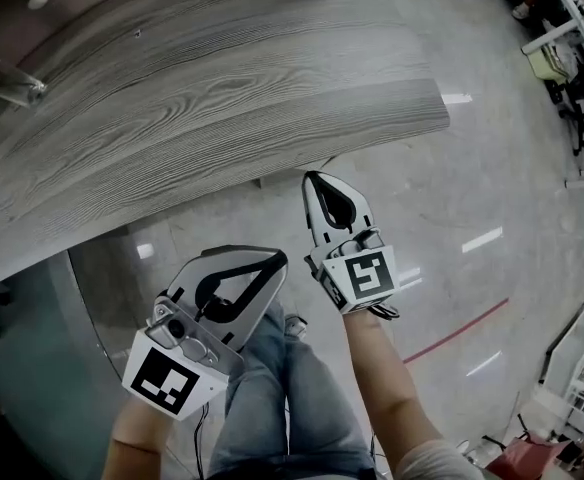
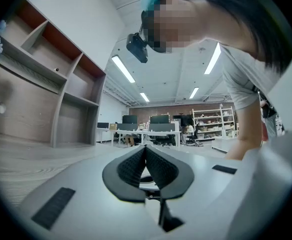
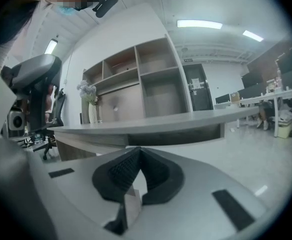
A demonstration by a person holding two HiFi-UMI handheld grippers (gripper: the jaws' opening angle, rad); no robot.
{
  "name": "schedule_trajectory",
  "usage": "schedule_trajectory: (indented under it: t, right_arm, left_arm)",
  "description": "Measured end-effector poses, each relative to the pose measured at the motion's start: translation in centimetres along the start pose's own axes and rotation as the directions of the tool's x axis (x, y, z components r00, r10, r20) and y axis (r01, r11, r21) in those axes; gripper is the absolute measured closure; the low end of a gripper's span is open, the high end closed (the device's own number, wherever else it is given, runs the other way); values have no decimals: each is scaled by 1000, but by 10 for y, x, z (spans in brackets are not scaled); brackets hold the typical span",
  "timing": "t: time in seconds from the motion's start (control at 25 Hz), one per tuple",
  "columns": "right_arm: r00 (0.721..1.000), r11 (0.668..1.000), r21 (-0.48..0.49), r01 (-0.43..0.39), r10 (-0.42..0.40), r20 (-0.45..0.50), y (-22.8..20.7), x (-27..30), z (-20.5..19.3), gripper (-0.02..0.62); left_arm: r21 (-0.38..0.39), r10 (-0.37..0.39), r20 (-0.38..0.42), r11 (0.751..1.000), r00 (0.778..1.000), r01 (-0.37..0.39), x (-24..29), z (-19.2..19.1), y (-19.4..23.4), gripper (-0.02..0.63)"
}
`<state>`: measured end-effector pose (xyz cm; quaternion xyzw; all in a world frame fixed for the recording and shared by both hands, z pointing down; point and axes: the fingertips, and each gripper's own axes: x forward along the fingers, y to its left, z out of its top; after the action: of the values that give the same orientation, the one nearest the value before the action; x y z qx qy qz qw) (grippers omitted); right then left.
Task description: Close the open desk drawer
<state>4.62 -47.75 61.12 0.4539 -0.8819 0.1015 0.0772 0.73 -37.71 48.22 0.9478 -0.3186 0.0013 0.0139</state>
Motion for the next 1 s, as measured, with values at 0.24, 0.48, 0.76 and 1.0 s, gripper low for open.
schedule_trajectory:
  t: [0.24, 0.48, 0.76, 1.0]
  right_arm:
    - [997, 998, -33, -50, 51, 53, 20, -36, 62, 588]
    - [987, 990, -104, -95, 107, 122, 37, -77, 131, 588]
    - [981, 984, -141, -111, 131, 143, 55, -123, 201, 588]
    - [972, 973, -187, -138, 169, 162, 79, -167, 246, 588]
  left_arm:
    - [14, -13, 11, 1000, 1000, 13, 7, 44, -19, 595]
    - [58, -22, 41, 998, 999, 19, 14, 99, -37, 595]
    - [86, -19, 55, 996, 998, 14, 15, 154, -54, 595]
    - [90, -5, 45, 996, 999, 1, 5, 181, -68, 595]
